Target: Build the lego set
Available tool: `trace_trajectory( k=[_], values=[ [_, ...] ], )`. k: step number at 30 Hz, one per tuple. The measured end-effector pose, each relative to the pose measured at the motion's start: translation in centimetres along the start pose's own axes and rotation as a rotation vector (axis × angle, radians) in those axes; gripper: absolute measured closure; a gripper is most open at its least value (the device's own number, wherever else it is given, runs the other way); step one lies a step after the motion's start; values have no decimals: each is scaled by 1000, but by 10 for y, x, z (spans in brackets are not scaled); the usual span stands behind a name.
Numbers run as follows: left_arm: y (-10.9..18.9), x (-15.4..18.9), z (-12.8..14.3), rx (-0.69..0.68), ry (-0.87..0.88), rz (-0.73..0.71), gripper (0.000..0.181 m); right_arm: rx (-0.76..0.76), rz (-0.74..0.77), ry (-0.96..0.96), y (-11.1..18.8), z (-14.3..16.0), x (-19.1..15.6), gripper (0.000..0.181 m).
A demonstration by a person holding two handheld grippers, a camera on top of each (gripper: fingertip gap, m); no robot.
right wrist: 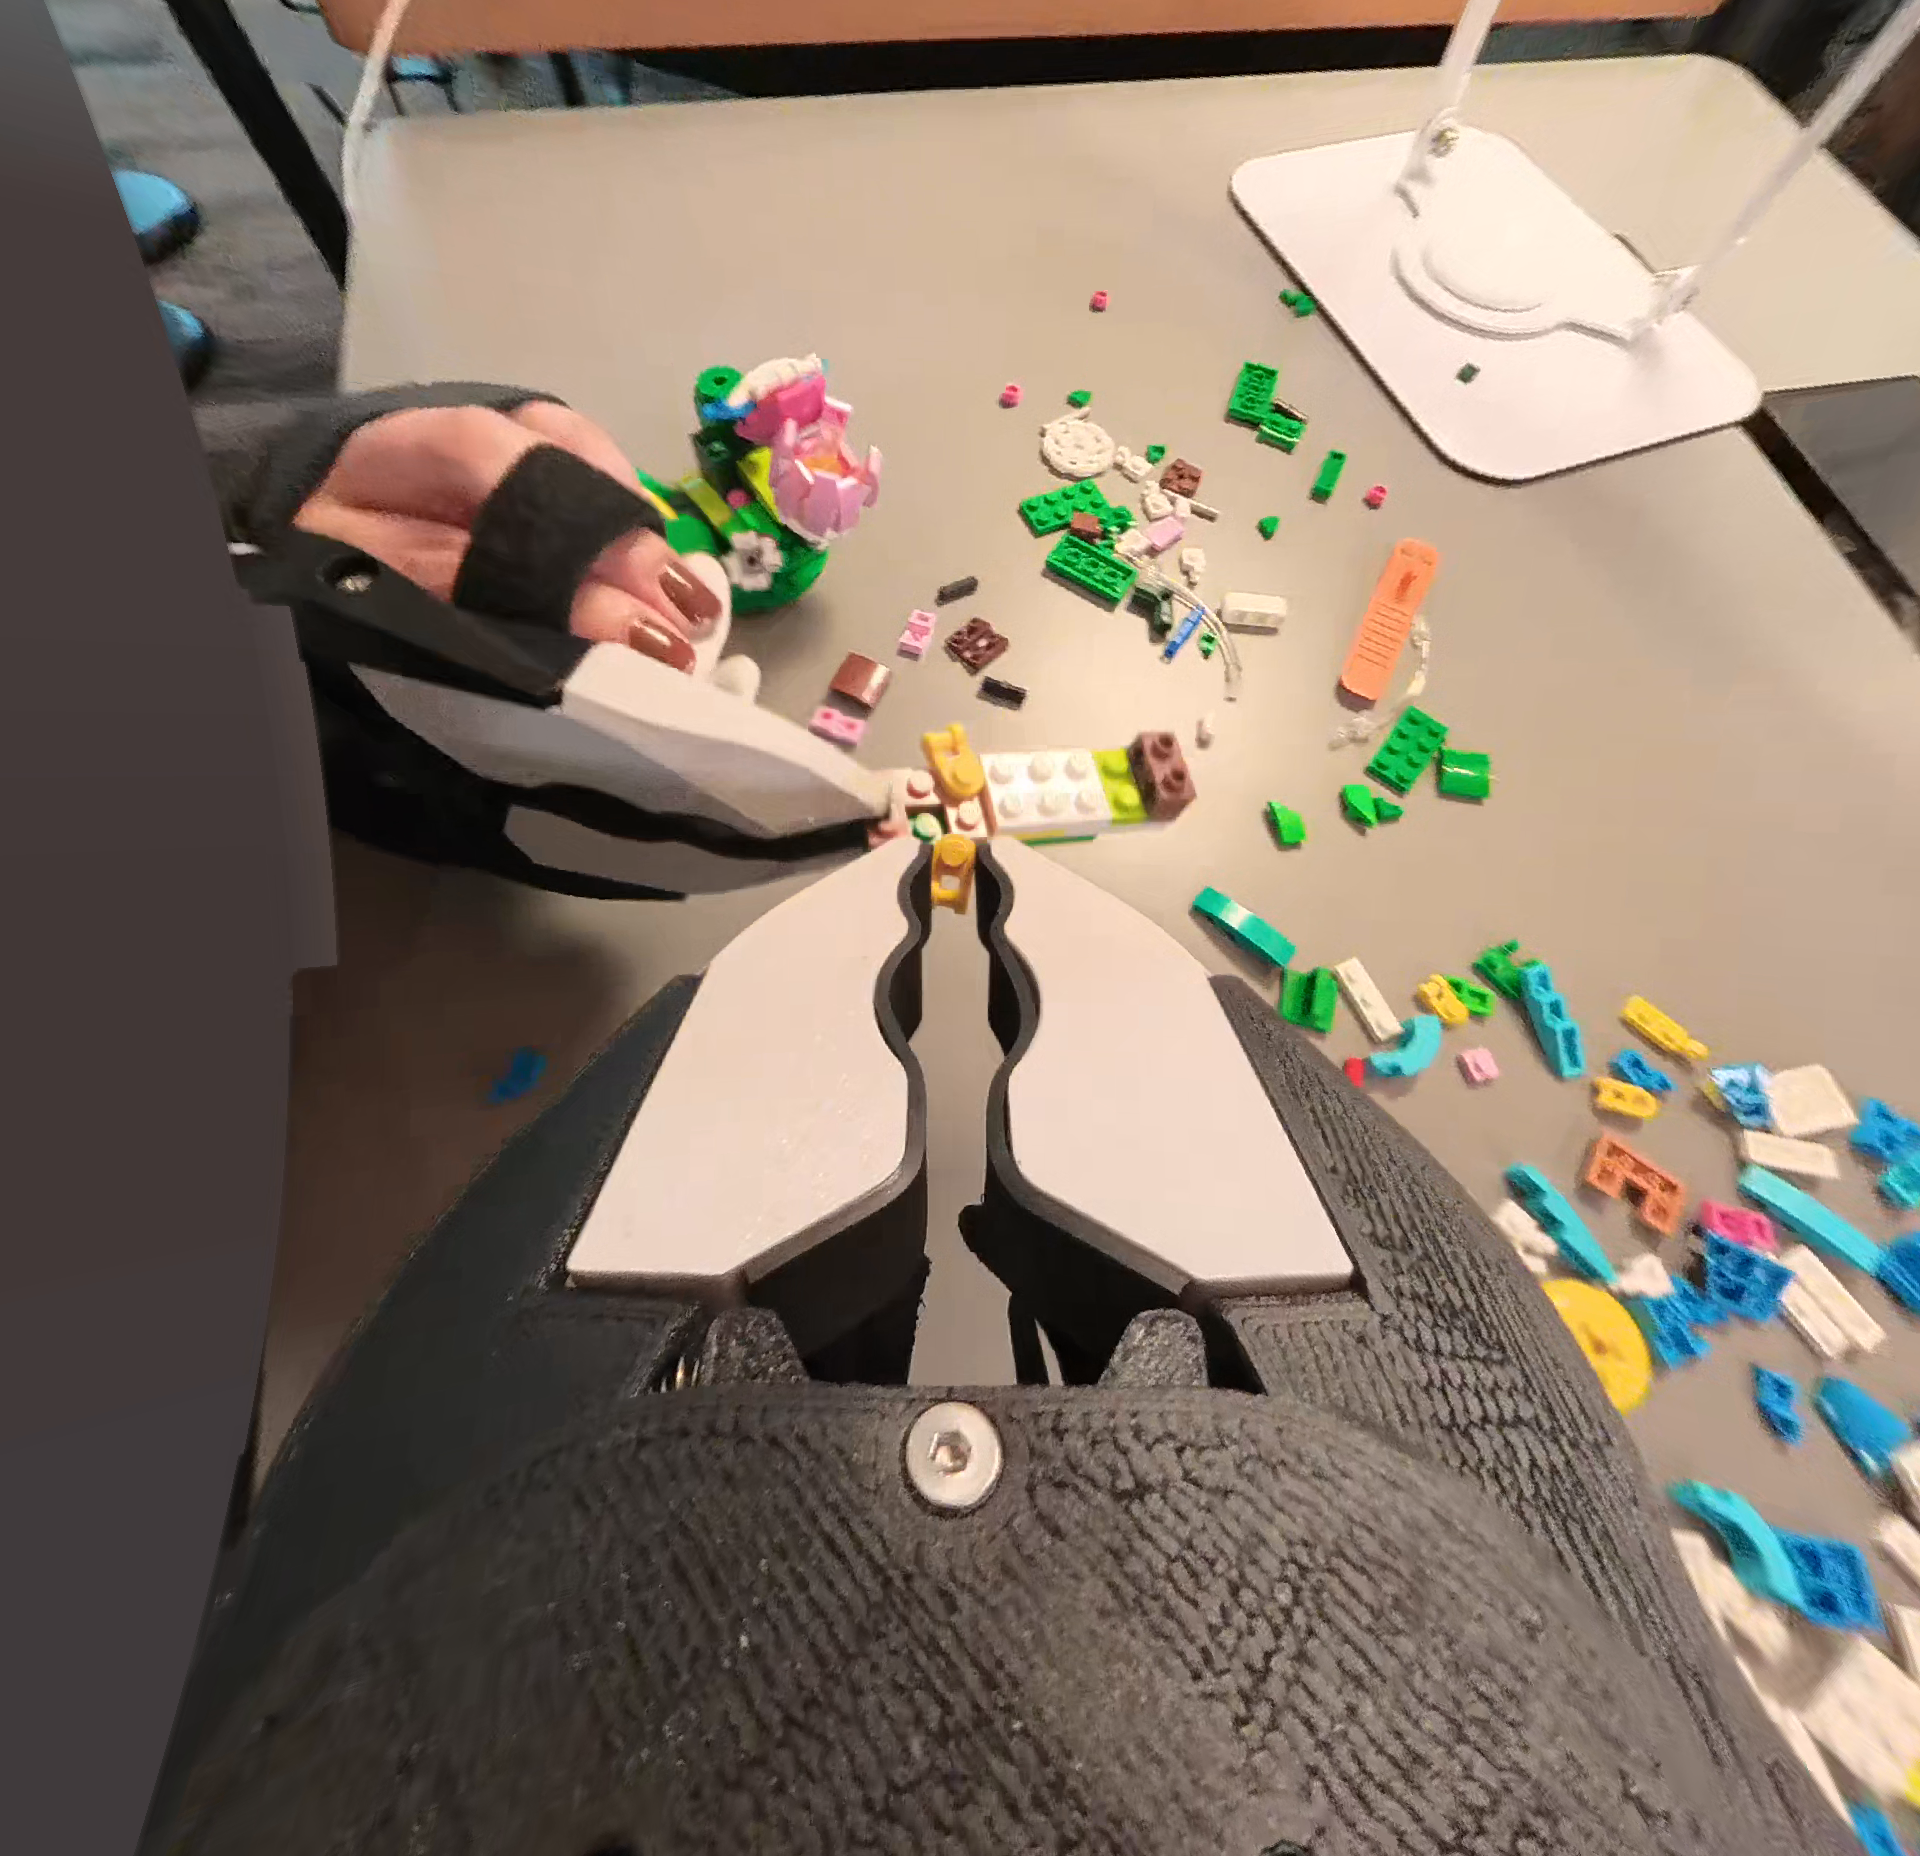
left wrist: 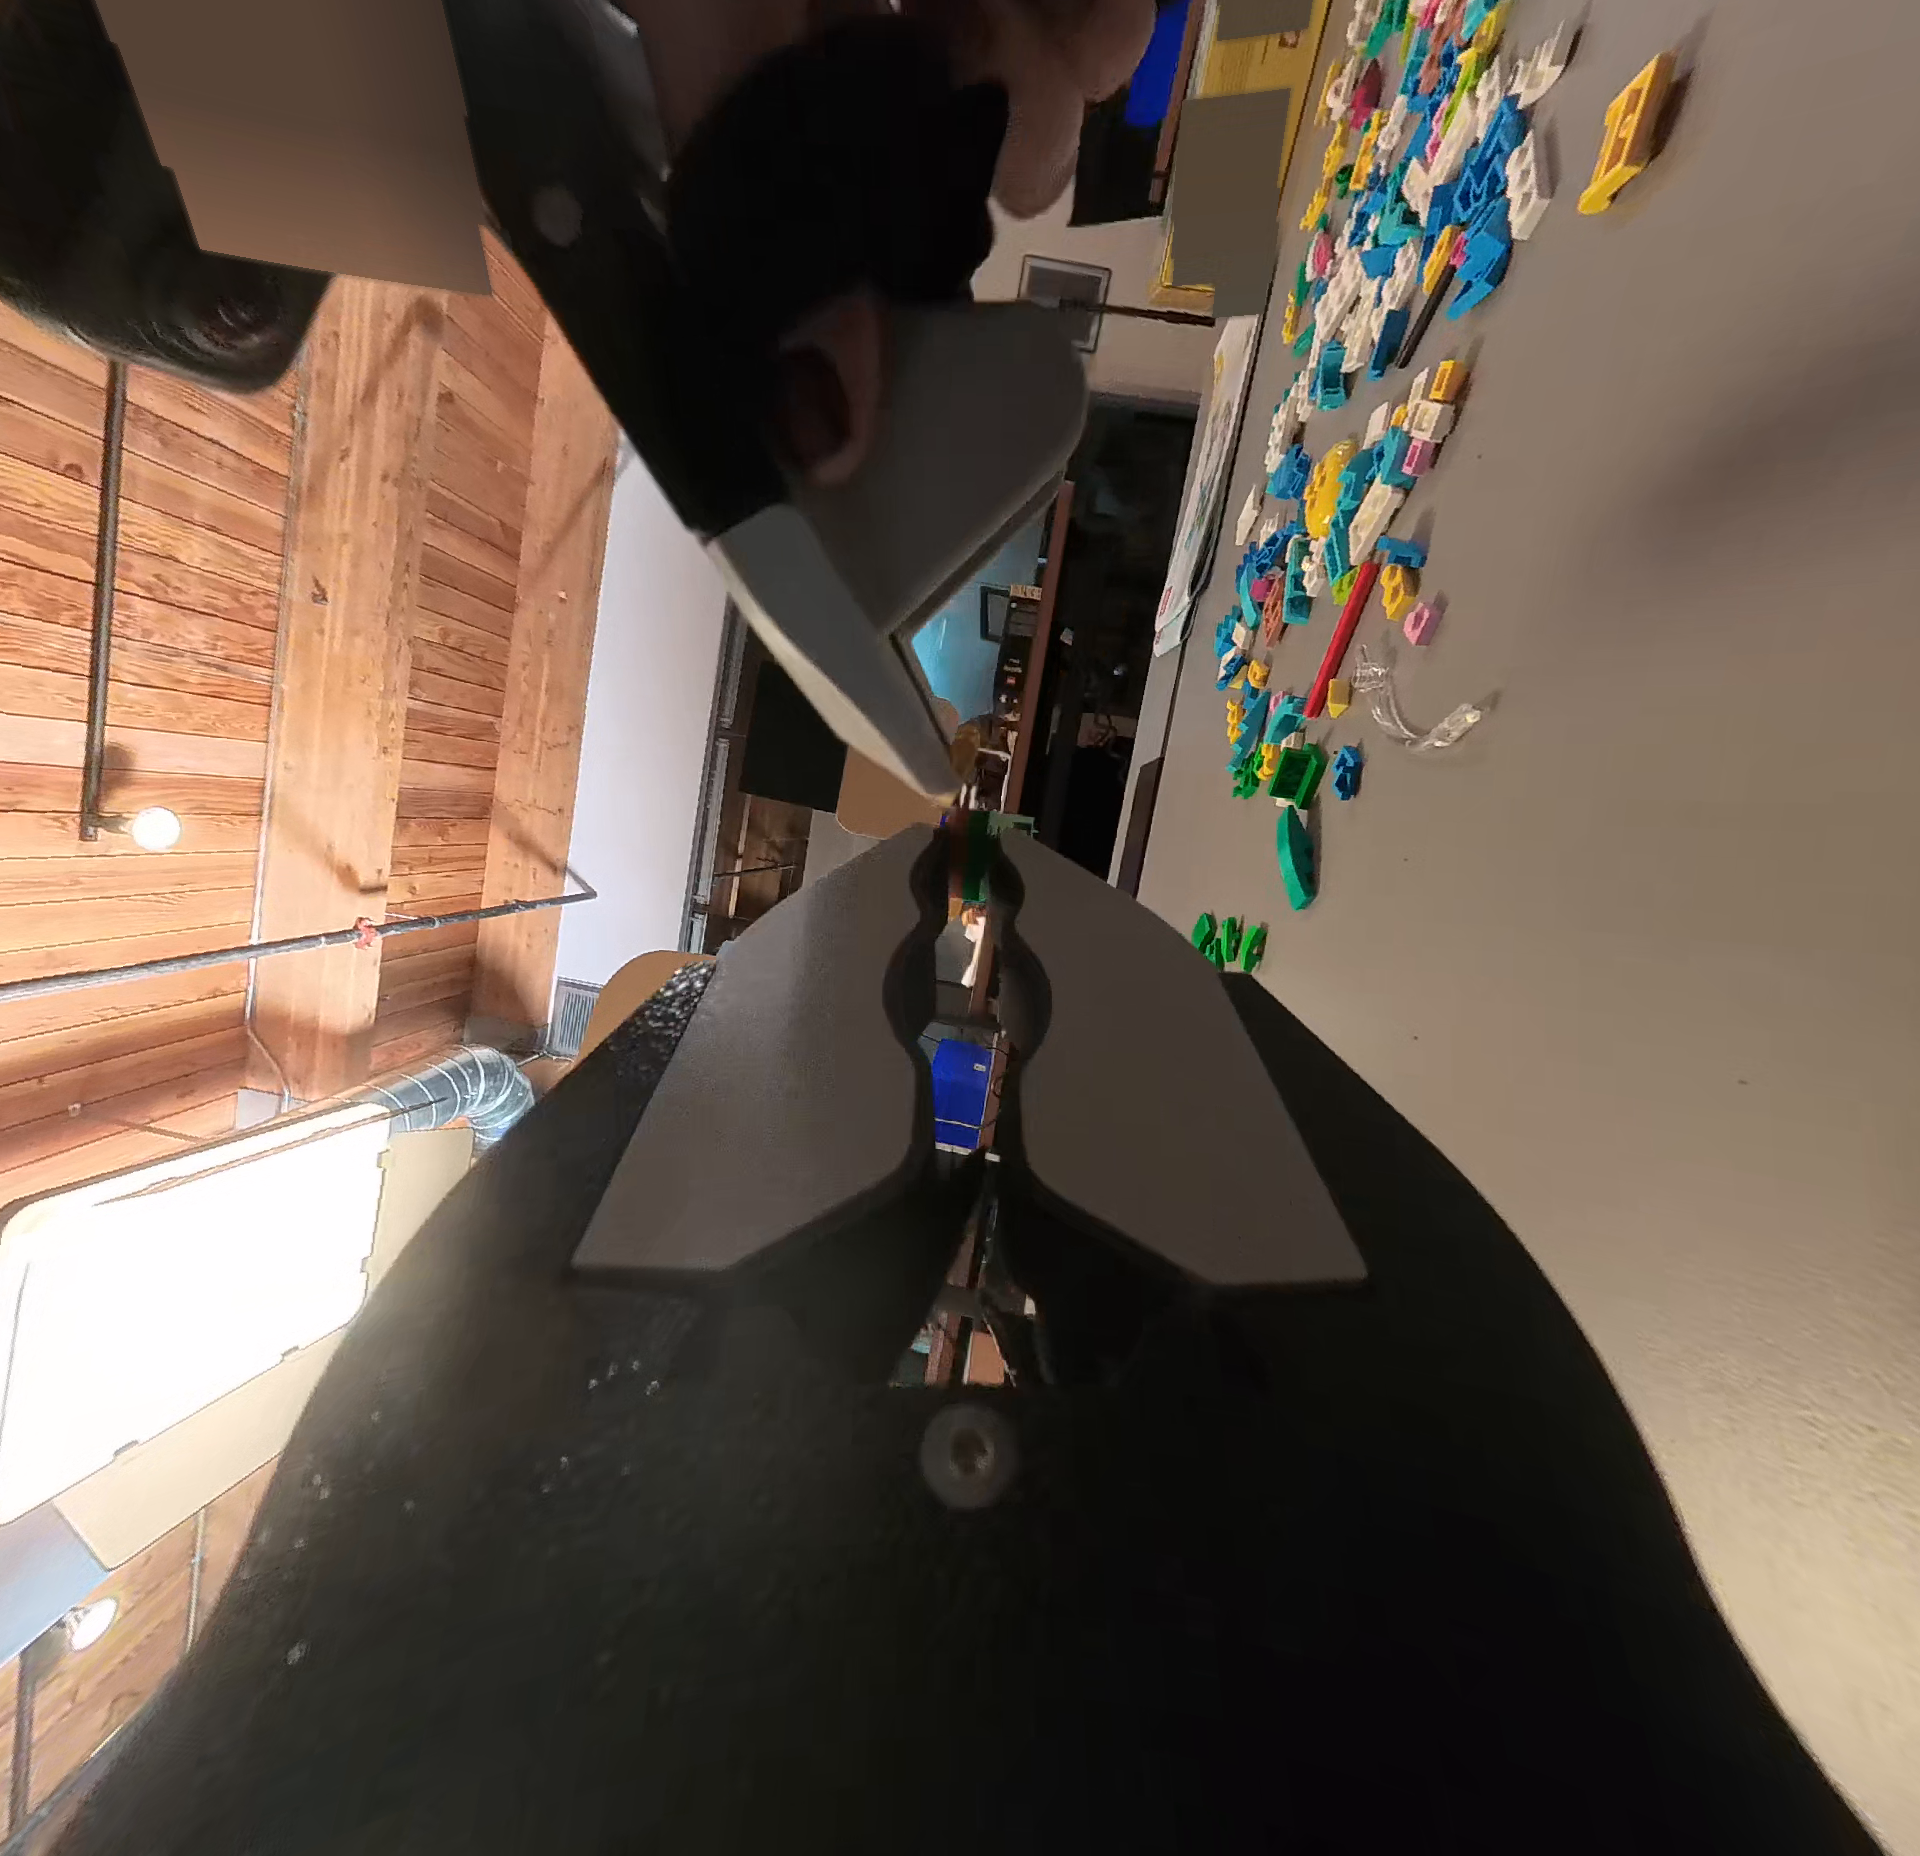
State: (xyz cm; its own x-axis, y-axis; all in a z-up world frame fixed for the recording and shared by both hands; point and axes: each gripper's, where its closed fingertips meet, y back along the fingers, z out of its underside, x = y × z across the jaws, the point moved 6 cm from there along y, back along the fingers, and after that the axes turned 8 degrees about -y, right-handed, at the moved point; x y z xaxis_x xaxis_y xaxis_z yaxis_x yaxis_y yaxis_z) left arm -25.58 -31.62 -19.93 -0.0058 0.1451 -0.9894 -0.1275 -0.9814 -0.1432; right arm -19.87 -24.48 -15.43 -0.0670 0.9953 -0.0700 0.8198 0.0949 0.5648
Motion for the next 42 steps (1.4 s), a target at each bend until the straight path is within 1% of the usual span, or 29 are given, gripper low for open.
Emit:
trace_trajectory(
  k=[2, 9, 14, 22, 34, 42],
  values=[
    [0, 0, 0, 2, -4, -2, 175, -21, -35, -7, -2, -4, 1, 175],
    [0, 0, -1, 11, -10, -3, 176, -126, -53, 29, -7, -8, 4, 175],
    [1, -1, -2, 15, -12, -8, 176, -167, -54, 62, -7, -11, 4, 175],
    [1, 0, -3, 21, -12, -5, 176, -178, -53, 73, -7, -12, 2, 175],
    [1, 2, -5, 32, -2, 14, 175, -219, 17, 125, -8, -10, 1, 174],
    [0, 2, -4, 32, 7, 20, 175, -242, 11, 132, -8, -10, 0, 174]
  ],
)
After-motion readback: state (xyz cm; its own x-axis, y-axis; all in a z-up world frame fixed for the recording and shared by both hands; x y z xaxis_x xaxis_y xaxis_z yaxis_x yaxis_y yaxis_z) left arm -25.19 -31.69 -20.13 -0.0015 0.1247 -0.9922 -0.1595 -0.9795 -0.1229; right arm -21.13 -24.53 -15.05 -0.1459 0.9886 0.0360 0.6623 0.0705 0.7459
